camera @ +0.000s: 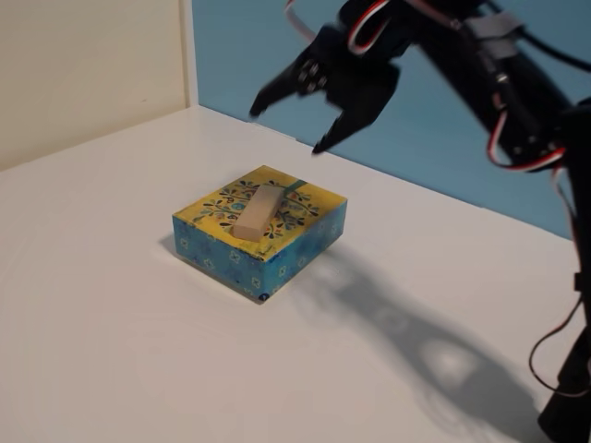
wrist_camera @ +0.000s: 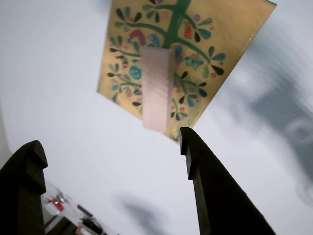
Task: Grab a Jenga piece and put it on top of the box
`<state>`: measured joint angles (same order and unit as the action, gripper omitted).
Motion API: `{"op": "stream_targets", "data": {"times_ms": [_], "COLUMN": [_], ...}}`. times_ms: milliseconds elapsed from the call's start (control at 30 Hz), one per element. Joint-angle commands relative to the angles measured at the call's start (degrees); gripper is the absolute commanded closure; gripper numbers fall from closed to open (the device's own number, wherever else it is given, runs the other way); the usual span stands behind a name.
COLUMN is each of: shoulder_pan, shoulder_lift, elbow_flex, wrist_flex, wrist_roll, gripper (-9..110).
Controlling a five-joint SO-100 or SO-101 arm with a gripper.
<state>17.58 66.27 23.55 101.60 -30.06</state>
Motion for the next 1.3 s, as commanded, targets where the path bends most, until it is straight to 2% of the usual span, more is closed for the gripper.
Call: {"op": "stream_targets", "data": {"times_ms": [0, 433, 767, 900, 1100, 1267], "shoulder_pan": [0.97, 9.67, 7.29, 5.54, 3.16, 3.78], "shoulder_lift": [5.10, 4.92, 15.56, 22.59, 42.80, 47.46], "elbow_flex": [-2.29, -1.67, 1.67, 12.83, 46.05, 58.62], "wrist_flex": [2.20, 5.62, 5.80, 2.46, -14.59, -21.27], "wrist_roll": [1.05, 1.58, 2.55, 3.16, 2.81, 3.34], "gripper": [70, 74, 75, 77, 79, 82]}}
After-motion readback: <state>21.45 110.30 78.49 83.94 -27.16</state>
